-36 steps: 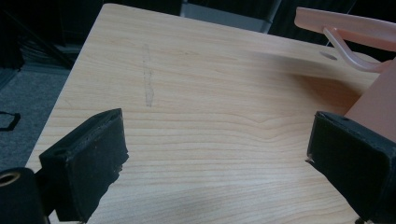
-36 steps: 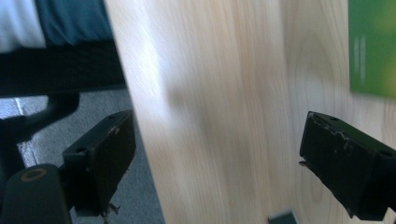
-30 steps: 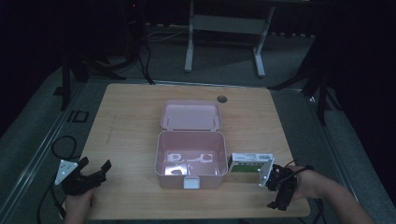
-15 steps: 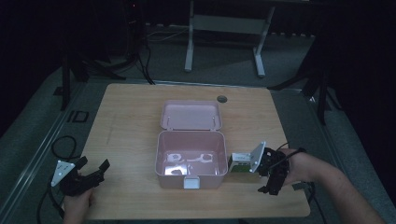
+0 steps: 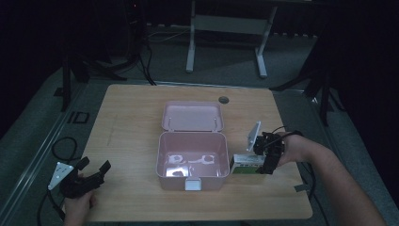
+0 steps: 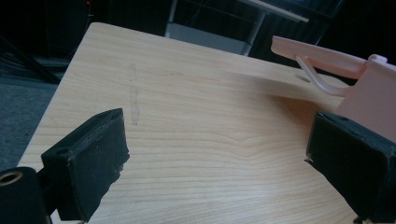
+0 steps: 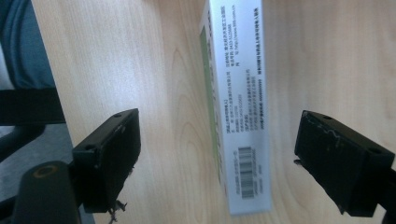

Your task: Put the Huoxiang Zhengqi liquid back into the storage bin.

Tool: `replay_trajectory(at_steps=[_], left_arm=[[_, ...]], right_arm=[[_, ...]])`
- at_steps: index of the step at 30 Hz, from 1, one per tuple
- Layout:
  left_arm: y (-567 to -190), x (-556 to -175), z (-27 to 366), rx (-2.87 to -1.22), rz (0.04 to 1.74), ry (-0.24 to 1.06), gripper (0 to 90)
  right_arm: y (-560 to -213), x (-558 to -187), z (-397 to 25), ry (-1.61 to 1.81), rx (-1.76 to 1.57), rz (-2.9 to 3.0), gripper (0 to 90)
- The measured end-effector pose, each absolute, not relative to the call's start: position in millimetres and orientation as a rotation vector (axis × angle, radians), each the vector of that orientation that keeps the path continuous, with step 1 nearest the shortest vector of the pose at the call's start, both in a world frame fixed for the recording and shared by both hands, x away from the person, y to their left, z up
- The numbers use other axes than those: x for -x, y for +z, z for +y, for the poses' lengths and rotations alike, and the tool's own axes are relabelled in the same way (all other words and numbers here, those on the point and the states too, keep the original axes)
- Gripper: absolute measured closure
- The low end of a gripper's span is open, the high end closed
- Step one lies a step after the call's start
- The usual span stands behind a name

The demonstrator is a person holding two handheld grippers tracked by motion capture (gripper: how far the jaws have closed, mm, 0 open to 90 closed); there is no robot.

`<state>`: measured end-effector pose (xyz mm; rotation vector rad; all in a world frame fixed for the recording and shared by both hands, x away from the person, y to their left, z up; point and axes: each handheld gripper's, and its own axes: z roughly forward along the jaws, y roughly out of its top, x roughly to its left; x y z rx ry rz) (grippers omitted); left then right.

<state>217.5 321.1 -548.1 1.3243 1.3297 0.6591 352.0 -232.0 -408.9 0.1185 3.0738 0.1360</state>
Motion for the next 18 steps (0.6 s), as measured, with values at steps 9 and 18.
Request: replay_trajectory(at_steps=[9, 18], left_arm=[[-549.6, -219.3, 321.9, -1.316, 1.325, 0.630, 5.6], [-549.9, -219.9, 321.7, -1.316, 1.326, 0.629, 5.9]], right_arm=[[-433.0, -364.9, -229.0, 0.095, -0.117, 3.120, 18.5], [-455.8, -370.1, -224.0, -0.026, -0.031, 3.125, 27.3]])
